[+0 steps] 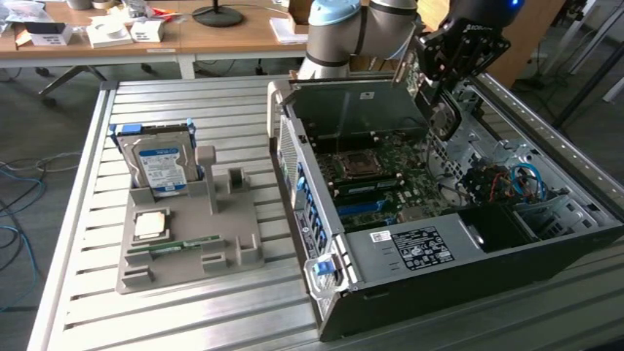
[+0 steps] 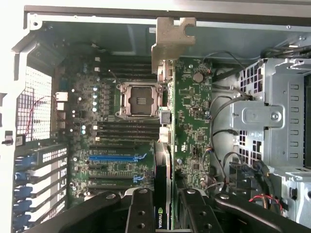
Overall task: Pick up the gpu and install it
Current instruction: 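Pick up the gpu and move the gpu toward the slot, then insert the gpu into the slot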
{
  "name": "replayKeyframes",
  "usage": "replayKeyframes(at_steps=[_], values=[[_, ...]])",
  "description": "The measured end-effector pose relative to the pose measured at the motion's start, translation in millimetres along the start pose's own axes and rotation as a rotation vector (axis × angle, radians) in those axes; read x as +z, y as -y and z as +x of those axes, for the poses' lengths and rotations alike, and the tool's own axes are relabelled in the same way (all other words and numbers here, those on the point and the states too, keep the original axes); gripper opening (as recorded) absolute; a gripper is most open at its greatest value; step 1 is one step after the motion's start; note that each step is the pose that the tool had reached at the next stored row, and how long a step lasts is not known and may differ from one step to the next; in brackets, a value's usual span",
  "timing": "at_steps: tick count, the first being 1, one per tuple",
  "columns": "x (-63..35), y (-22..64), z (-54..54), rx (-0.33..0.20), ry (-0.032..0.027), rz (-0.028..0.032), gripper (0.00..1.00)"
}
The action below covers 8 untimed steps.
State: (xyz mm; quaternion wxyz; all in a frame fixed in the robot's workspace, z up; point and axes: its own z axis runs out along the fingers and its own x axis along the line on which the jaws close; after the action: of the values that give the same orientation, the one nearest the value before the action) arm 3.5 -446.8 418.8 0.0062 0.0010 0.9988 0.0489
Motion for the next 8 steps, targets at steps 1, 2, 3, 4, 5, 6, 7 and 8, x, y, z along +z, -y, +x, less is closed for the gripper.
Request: replayKeyframes(at_steps=[1,2,3,4,5,6,7,8], values=[[-0.1,1.1,0.0,0.000,0.0000,-0.0001,0.26],[-0.1,1.5,0.1,0.000,0.0000,-0.0001,0.26],[-0.1,1.6,0.1,0.000,0.0001,-0.0001,0.26],[-0.1,1.7,0.1,0.000,0.0001,-0.0001,0.26],[-0.1,1.8,0.0,0.000,0.0000,0.0000,0.26],[-0.2,1.8,0.0,0.000,0.0000,0.0000,0.26],[-0.2,1.8,0.0,0.000,0.0000,0.0000,0.26],[-0.1,1.8,0.0,0.000,0.0000,0.0000,0.26]])
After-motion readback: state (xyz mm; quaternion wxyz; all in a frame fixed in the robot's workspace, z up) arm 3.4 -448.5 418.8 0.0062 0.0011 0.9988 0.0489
